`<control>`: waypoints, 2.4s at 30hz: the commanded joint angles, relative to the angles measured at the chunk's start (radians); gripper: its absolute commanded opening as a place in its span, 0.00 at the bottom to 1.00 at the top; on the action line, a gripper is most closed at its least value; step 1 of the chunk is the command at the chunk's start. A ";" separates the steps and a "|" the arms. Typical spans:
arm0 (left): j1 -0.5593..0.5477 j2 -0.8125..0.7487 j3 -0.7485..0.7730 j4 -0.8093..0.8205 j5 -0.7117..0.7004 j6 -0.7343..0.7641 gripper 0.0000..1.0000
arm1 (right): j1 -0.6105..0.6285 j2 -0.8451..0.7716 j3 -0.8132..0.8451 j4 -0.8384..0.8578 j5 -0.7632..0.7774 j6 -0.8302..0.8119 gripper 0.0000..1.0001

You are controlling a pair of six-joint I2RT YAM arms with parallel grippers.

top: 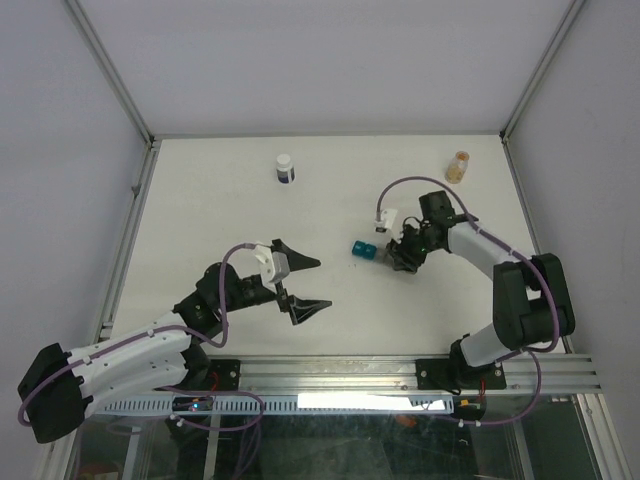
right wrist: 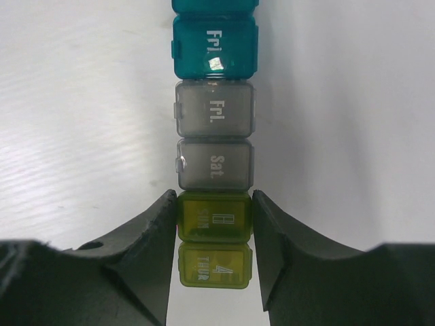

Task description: Sort the pills into containers

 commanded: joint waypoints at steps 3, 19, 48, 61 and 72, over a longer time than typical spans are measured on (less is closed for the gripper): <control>-0.110 0.032 -0.090 0.128 -0.048 0.280 0.98 | 0.204 -0.085 -0.090 -0.010 -0.054 -0.196 0.32; -0.149 0.464 -0.112 0.457 -0.107 0.337 0.99 | 0.375 -0.129 -0.174 0.005 -0.110 -0.313 0.45; -0.149 0.917 0.020 0.642 -0.183 0.303 0.76 | 0.267 -0.176 -0.242 0.133 -0.219 -0.267 0.70; -0.147 0.963 0.042 0.632 -0.172 0.288 0.57 | 0.283 -0.163 -0.248 0.161 -0.193 -0.264 0.53; -0.138 0.973 0.058 0.601 -0.167 0.266 0.23 | 0.283 -0.162 -0.218 0.105 -0.224 -0.260 0.39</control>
